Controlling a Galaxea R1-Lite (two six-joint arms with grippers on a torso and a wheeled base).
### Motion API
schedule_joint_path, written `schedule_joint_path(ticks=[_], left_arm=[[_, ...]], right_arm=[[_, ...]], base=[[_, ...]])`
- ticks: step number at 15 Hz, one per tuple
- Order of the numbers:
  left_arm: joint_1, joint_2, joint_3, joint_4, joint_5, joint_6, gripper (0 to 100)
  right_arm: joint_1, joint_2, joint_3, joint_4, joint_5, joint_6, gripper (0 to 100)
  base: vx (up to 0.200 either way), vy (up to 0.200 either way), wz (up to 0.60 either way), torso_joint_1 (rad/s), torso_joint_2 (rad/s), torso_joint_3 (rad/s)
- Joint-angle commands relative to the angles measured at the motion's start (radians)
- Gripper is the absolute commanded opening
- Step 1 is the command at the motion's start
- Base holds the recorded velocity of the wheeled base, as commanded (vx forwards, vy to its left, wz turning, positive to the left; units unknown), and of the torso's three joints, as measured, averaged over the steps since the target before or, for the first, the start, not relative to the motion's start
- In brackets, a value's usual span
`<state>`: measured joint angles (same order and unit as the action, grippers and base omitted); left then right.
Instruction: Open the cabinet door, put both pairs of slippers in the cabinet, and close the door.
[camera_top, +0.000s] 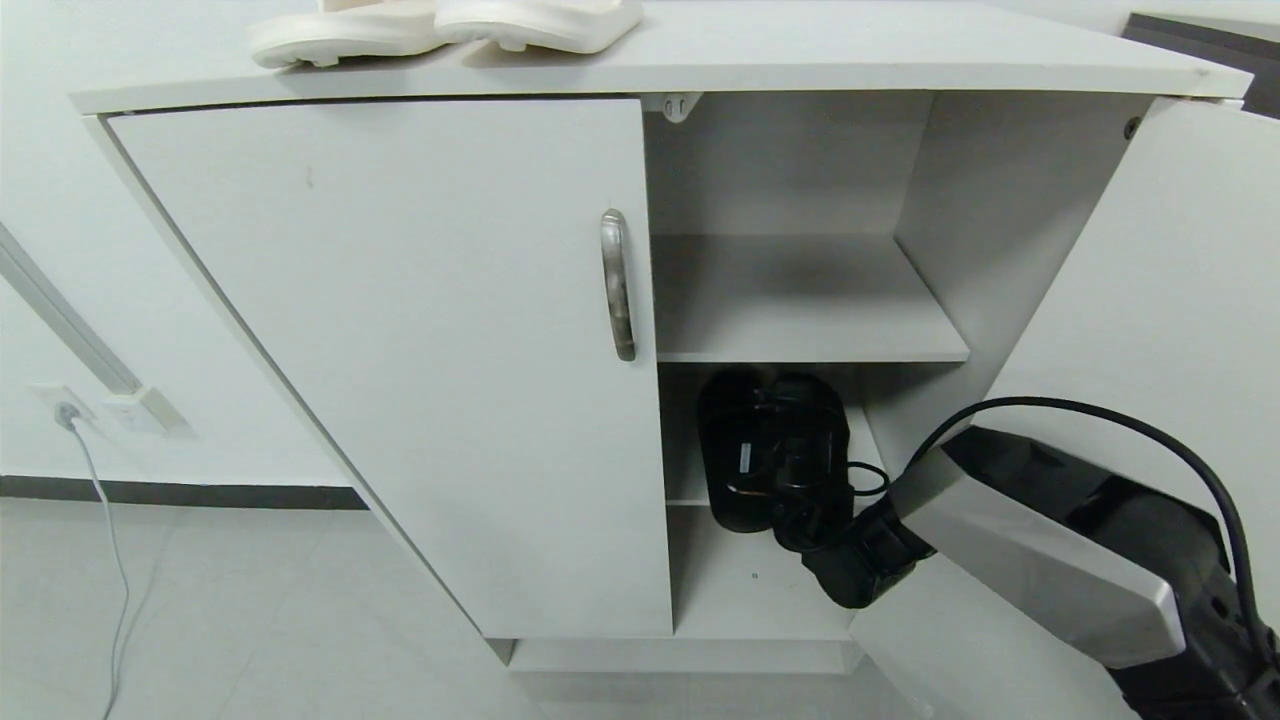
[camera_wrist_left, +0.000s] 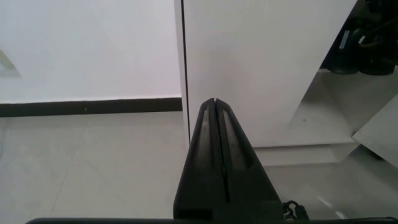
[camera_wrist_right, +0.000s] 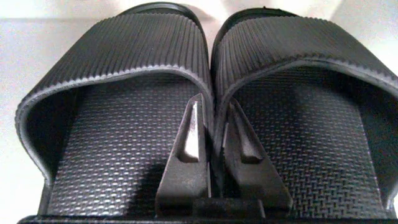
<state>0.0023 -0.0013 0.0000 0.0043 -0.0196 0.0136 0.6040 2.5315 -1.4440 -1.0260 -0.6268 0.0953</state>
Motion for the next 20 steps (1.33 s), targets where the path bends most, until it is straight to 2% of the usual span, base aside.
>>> schedule_joint_path(ticks=[1,5,11,12,16,20], left_arm=[[0.001,0.001,0.000,0.000,0.000,-0.001,0],[0.001,0.001,0.000,0.000,0.000,-0.001,0],[0.001,0.001,0.000,0.000,-0.002,-0.001,0],[0.001,0.001,0.000,0.000,0.000,-0.003,0],[0.001,0.001,0.000,0.000,-0.002,-0.003,0],[0.001,0.001,0.000,0.000,-0.002,-0.003,0]], right_arm=[[-0.013,0.047,-0.113,0.056,0.004,-0.002,0],[-0.043,0.082,-0.207,0.113,0.032,-0.002,0],[-0.059,0.098,-0.219,0.115,0.032,-0.002,0],[-0.059,0.098,-0.219,0.115,0.032,-0.002,100],[-0.056,0.079,-0.191,0.093,0.032,-0.002,100],[-0.036,0.004,-0.065,0.047,0.030,-0.002,100]], base=[[0.000,0.000,0.00,0.000,0.00,0.000],[0.000,0.000,0.00,0.000,0.00,0.000],[0.000,0.000,0.00,0.000,0.00,0.000],[0.000,0.000,0.00,0.000,0.00,0.000],[0.000,0.000,0.00,0.000,0.00,0.000],[0.000,0.000,0.00,0.000,0.00,0.000]])
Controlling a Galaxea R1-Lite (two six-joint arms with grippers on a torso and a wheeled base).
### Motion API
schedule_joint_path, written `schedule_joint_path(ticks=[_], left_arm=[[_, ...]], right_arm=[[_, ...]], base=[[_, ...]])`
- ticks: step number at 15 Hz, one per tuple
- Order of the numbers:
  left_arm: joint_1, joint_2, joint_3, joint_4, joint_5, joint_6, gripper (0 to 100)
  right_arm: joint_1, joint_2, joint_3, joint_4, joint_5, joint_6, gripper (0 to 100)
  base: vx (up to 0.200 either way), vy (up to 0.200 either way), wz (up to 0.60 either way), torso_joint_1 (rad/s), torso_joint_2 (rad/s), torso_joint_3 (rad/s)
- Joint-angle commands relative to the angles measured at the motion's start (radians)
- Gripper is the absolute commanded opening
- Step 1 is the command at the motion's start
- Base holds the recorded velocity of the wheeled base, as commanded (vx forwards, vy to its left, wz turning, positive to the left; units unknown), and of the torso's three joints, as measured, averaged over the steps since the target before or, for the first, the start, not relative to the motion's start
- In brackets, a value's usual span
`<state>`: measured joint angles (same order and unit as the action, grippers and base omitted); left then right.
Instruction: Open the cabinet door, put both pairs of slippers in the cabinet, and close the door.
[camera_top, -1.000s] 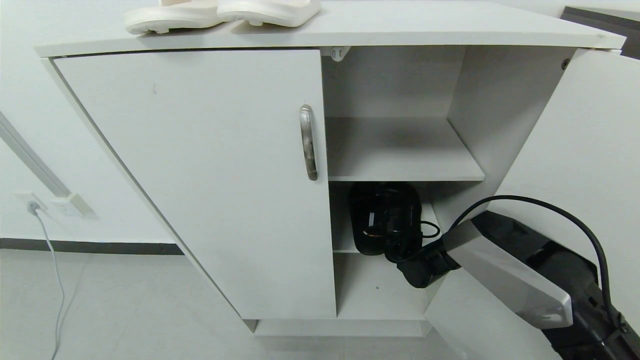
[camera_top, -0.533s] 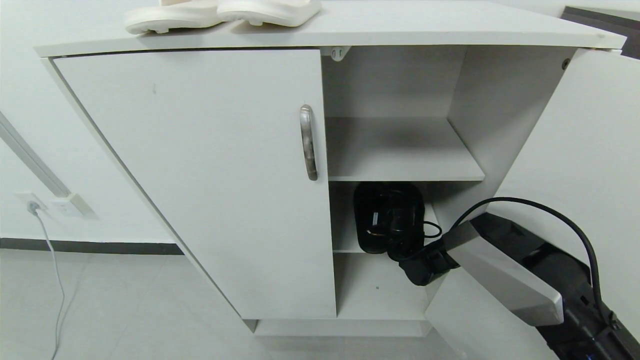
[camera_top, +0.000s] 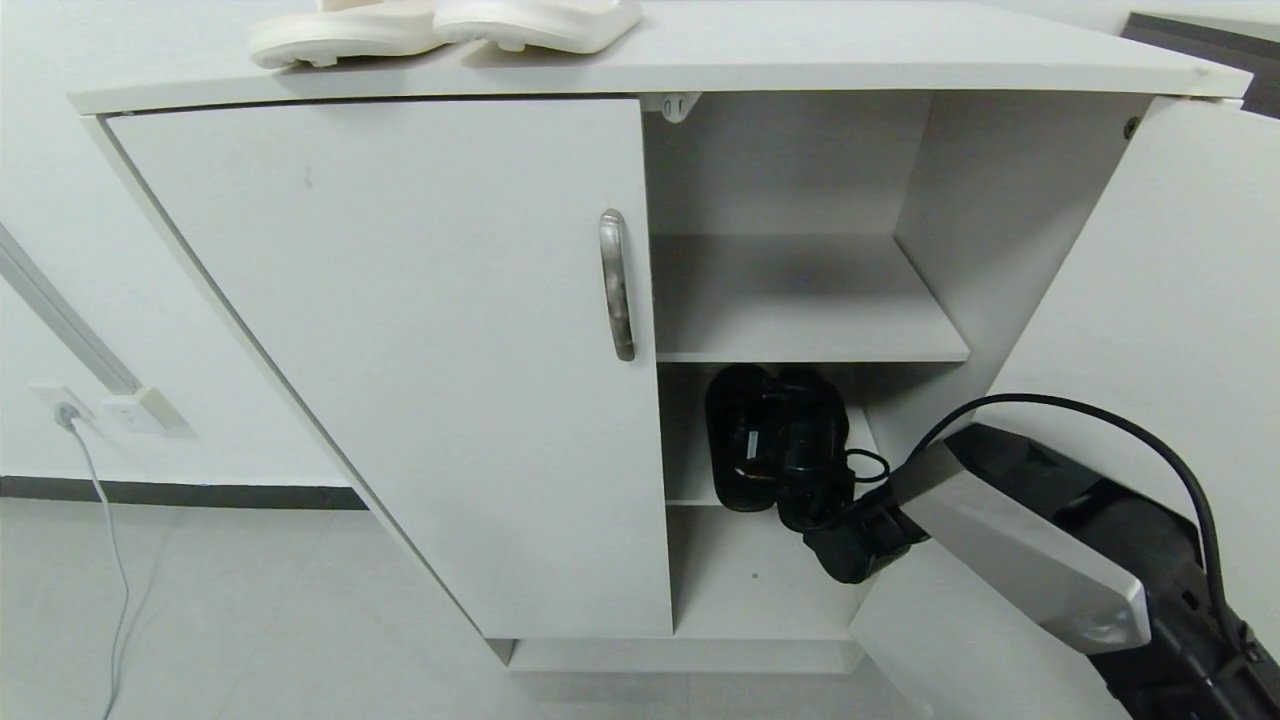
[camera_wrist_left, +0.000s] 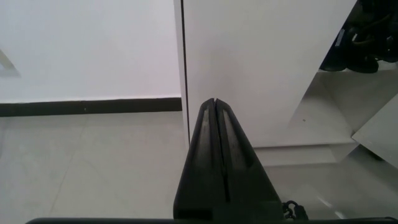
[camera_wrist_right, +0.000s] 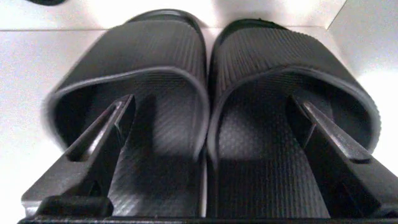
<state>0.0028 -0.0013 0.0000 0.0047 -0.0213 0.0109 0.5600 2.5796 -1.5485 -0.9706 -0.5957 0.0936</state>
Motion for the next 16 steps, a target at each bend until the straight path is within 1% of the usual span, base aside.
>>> schedule_joint_path(ticks=[1,3,4,6,8,9,11,12,16], left_arm=[[0.000,0.001,-0.002,0.000,0.000,0.000,0],[0.000,0.001,0.000,0.000,0.000,0.000,0],[0.000,0.001,0.000,0.000,0.000,0.000,0],[0.000,0.001,-0.002,0.000,0.000,0.001,0],[0.000,0.001,0.000,0.000,0.000,0.001,0],[0.000,0.001,0.000,0.000,0.000,0.001,0],[0.000,0.001,0.000,0.000,0.000,0.003,0],[0.000,0.001,0.000,0.000,0.000,0.004,0],[0.000,0.001,0.000,0.000,0.000,0.003,0]], right_arm=[[0.011,-0.059,0.064,-0.017,-0.001,0.000,100],[0.028,-0.137,0.192,-0.062,-0.004,0.000,100],[0.032,-0.160,0.231,-0.082,-0.004,0.000,100],[0.061,-0.249,0.410,-0.172,-0.006,0.001,100],[0.092,-0.312,0.559,-0.244,-0.006,0.001,100],[0.101,-0.328,0.597,-0.266,-0.006,0.001,100],[0.169,-0.403,0.777,-0.342,-0.022,0.011,100],[0.196,-0.429,0.831,-0.344,-0.052,0.012,100],[0.230,-0.435,0.834,-0.347,-0.079,0.011,100]], base=[[0.000,0.000,0.00,0.000,0.00,0.000],[0.000,0.000,0.00,0.000,0.00,0.000],[0.000,0.000,0.00,0.000,0.00,0.000],[0.000,0.000,0.00,0.000,0.00,0.000],[0.000,0.000,0.00,0.000,0.00,0.000],[0.000,0.000,0.00,0.000,0.00,0.000],[0.000,0.000,0.00,0.000,0.00,0.000],[0.000,0.000,0.00,0.000,0.00,0.000],[0.000,0.000,0.00,0.000,0.00,0.000]])
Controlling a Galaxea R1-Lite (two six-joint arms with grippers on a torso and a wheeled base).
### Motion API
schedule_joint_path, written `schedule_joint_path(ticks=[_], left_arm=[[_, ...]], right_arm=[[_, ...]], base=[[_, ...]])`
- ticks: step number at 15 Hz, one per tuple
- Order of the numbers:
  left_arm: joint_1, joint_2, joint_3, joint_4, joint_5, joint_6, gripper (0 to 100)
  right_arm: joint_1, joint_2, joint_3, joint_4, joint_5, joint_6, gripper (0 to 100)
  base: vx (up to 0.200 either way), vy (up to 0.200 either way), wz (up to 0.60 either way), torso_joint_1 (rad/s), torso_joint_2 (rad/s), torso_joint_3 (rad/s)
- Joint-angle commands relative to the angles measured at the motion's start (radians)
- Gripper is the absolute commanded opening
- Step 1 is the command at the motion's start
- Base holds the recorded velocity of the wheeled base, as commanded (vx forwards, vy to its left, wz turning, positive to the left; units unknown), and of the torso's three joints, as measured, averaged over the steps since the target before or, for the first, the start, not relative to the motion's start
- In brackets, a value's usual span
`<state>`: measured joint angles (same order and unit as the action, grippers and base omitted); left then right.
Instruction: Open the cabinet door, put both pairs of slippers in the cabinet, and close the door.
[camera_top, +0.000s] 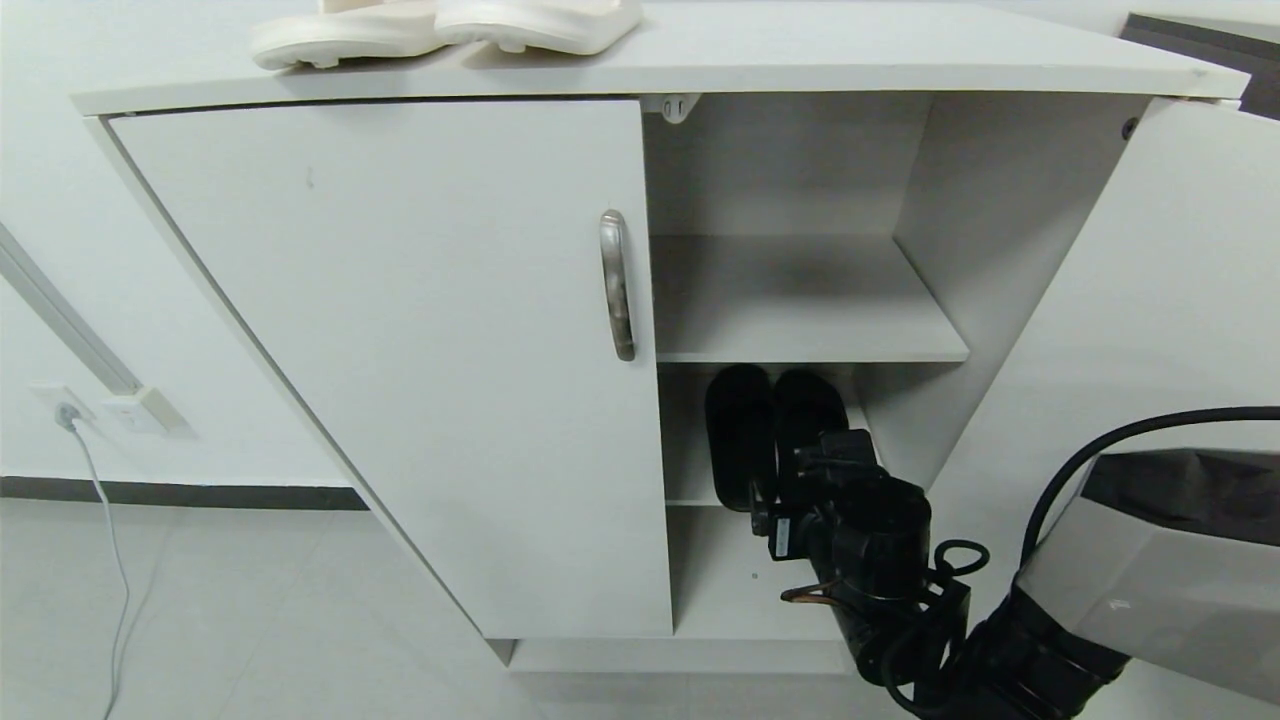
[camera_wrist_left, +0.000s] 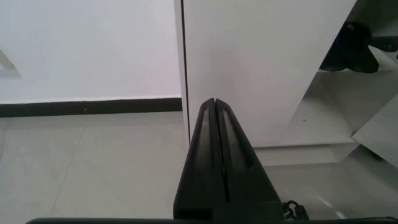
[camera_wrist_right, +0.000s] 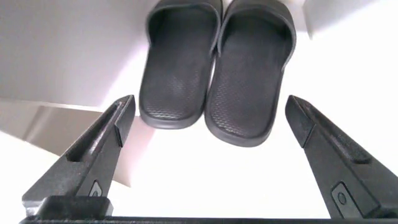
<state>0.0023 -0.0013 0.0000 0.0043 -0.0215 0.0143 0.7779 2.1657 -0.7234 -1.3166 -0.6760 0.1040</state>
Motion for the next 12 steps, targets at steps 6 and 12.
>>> schedule_joint_path(ticks=[6,12], left_arm=[[0.001,0.001,0.000,0.000,-0.002,-0.002,0],[0.001,0.001,0.000,0.000,-0.002,0.000,0]], right_arm=[[0.009,-0.023,0.016,-0.003,-0.002,-0.006,100],[0.009,-0.020,0.021,-0.003,-0.002,-0.007,100]], base=[[-0.067,0.000,0.00,0.002,0.00,0.001],[-0.133,0.000,0.00,0.002,0.00,0.002]])
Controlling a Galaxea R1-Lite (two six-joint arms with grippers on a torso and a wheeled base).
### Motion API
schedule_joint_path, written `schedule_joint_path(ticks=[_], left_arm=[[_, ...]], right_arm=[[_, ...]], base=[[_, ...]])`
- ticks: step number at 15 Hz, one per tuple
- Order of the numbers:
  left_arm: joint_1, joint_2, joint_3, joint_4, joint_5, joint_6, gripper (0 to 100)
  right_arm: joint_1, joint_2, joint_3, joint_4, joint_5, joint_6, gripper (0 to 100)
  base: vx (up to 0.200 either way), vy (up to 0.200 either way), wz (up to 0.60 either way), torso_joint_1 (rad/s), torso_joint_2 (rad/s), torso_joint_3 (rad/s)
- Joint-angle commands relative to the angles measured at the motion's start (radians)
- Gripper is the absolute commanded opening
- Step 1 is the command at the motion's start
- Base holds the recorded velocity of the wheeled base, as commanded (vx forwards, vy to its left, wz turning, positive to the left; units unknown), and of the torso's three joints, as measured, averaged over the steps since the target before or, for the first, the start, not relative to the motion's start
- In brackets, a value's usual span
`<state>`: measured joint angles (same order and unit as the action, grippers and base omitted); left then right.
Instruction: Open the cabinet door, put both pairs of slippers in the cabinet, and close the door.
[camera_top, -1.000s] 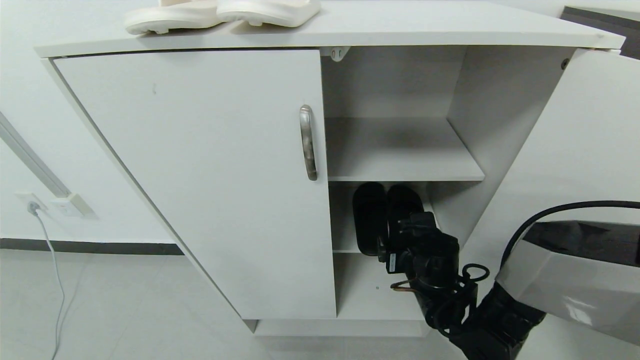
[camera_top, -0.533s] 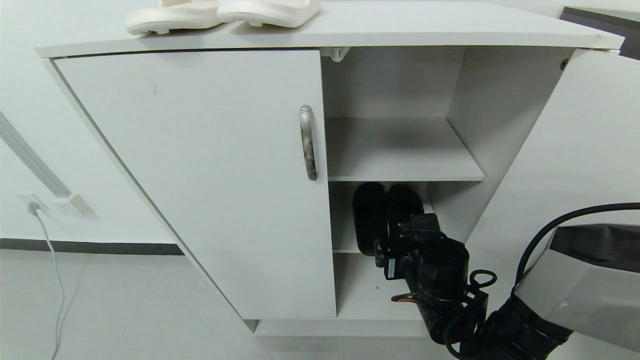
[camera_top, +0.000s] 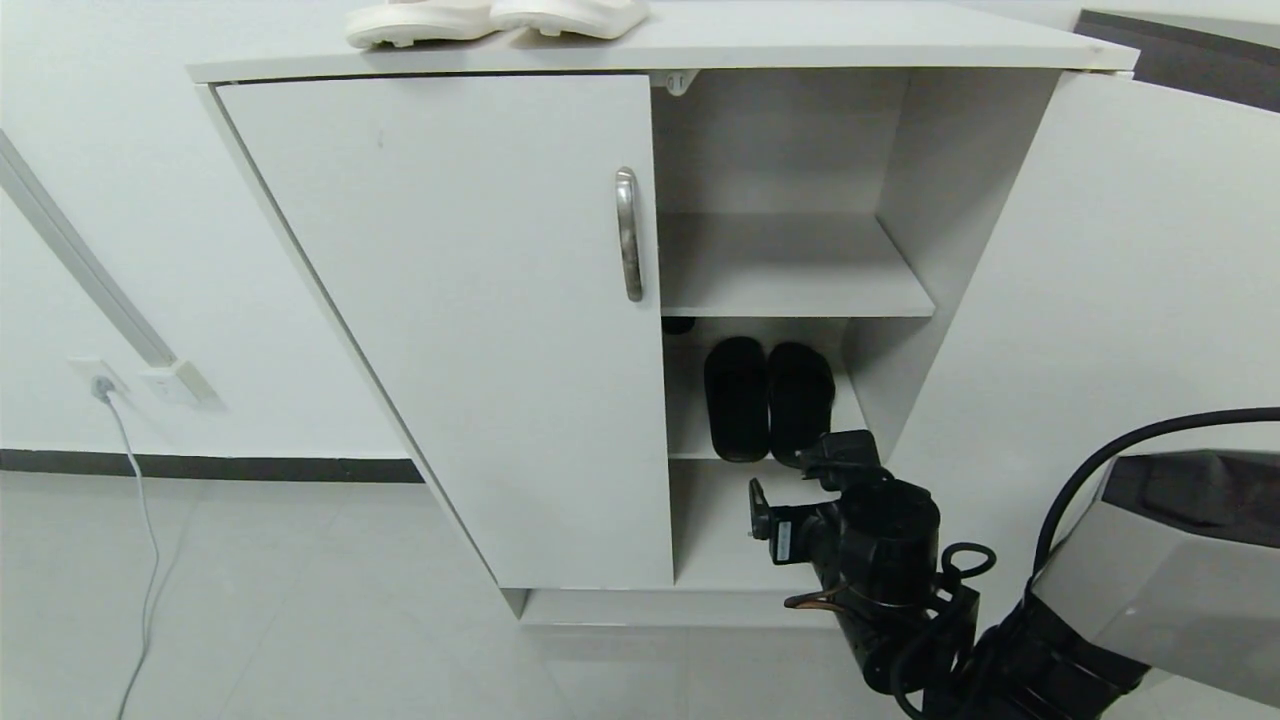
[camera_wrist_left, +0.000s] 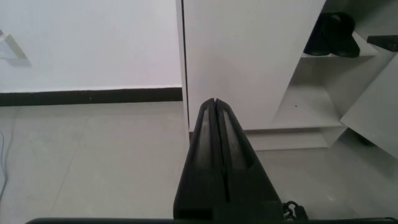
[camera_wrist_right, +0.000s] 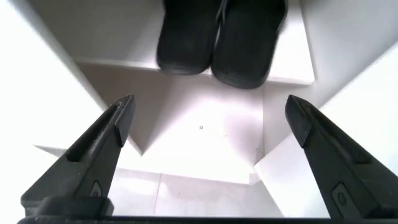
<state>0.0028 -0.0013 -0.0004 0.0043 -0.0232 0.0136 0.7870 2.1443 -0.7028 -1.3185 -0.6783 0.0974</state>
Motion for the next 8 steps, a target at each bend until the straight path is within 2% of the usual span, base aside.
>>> schedule_joint_path(ticks=[1,8], left_arm=[[0.000,0.001,0.000,0.000,0.000,0.000,0],[0.000,0.001,-0.001,0.000,-0.003,0.000,0]], right_arm=[[0.000,0.000,0.000,-0.001,0.000,-0.001,100],[0.000,0.002,0.002,-0.007,0.002,-0.002,100]], base=[[0.000,0.000,0.00,0.000,0.00,0.000],[0.000,0.000,0.00,0.000,0.00,0.000]])
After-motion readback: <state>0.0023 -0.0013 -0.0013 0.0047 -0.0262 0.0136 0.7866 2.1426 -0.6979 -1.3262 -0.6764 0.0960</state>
